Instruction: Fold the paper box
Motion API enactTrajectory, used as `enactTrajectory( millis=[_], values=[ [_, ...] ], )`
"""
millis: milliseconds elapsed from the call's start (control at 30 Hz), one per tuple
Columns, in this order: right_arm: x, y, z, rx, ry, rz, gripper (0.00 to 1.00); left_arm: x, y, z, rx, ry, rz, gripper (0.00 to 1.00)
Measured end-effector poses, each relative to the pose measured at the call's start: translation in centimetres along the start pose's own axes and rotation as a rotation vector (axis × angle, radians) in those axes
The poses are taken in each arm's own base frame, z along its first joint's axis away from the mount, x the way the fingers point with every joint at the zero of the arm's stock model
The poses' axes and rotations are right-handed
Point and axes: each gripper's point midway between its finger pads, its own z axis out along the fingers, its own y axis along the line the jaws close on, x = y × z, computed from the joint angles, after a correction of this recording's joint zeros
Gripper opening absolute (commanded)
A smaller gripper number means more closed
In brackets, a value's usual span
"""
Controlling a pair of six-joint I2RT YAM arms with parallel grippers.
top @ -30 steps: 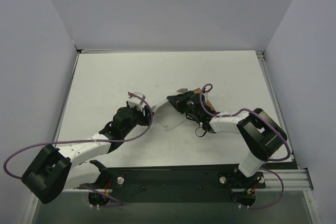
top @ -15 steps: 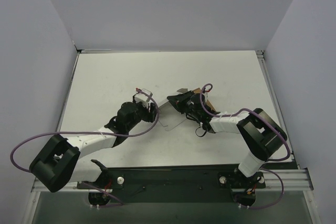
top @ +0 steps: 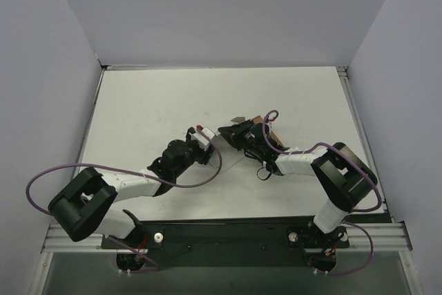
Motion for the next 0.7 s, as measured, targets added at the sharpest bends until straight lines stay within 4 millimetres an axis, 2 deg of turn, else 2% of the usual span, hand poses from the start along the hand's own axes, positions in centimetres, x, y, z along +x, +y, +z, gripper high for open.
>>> enactTrajectory(
  millis=[100,200,300,400,433,533,700],
  values=[
    [0.2,-0.1,0.0,-0.001,0.012,0.003,0.00,-0.5,-0.9,0.4,-0.001,-0.029,0.079,0.62],
    [0.4,-0.3,0.1,0.003,0.021,0.003,0.00,0.0,-1.2,0.8,-0.022,-0.020,0.162,0.53],
    [0.5,-0.5,0.2,0.007,0.023,0.002,0.00,0.4,-1.0,1.2,-0.045,-0.001,0.225,0.45],
    [0.4,-0.5,0.2,0.006,0.022,0.000,0.00,0.2,-0.5,1.5,-0.075,0.003,0.277,0.43],
    [0.4,-0.5,0.2,0.007,0.023,0.000,0.00,0.1,-0.4,1.6,-0.081,0.003,0.292,0.45],
    [0.5,-0.4,0.1,0.005,0.026,0.000,0.00,-0.3,-0.7,2.0,-0.085,-0.001,0.319,0.72],
    [0.5,-0.4,0.1,0.005,0.029,0.000,0.00,-1.6,-1.6,1.7,-0.052,-0.031,0.279,0.80]
  ],
)
